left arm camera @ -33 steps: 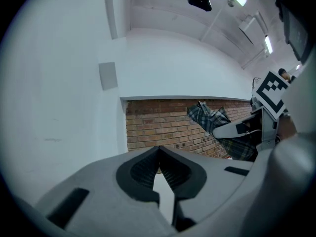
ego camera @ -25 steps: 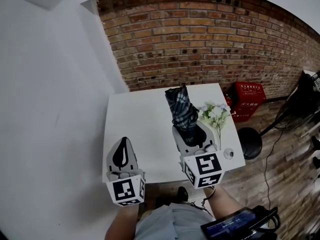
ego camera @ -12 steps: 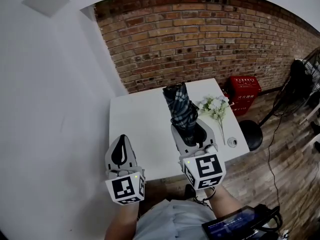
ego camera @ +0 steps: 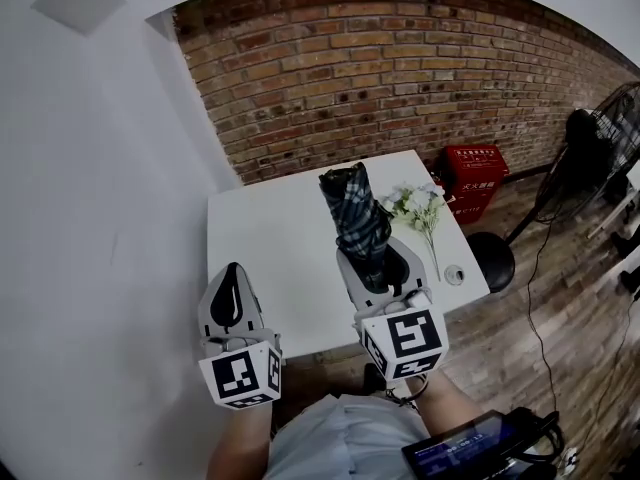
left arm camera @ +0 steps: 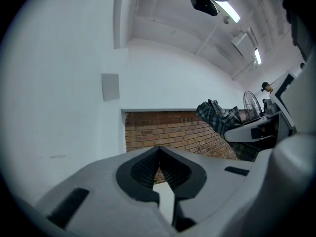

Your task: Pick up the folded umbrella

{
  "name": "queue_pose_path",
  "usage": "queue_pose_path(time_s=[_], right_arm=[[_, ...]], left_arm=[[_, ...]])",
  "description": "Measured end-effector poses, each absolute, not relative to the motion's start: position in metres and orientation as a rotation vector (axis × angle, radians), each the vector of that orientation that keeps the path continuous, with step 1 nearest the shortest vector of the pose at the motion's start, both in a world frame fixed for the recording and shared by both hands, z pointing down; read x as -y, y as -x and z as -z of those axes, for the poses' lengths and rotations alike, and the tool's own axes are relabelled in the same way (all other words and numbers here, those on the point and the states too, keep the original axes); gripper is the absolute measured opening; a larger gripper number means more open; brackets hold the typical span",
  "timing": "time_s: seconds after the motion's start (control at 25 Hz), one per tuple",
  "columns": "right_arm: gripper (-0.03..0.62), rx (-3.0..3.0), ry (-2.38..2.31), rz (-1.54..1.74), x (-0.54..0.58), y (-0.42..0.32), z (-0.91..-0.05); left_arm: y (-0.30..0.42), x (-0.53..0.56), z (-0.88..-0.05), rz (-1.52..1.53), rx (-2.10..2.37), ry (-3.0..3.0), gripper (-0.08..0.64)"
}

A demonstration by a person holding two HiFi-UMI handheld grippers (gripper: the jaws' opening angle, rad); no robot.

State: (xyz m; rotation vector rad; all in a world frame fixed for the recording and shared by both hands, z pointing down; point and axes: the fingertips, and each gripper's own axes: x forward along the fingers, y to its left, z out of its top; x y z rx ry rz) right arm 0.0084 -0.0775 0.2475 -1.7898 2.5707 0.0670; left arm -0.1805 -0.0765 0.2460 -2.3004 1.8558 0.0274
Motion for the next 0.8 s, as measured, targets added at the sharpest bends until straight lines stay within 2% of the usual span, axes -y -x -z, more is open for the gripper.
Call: queue_pose_path(time_s=[0.8], right_arm=[[0.207,-2.605,1.782,-0.103,0.084,-0.012,-0.252]], left_arm=[[0.167,0.085,-0.249,-0.033,-1.856,2.31,0.006]])
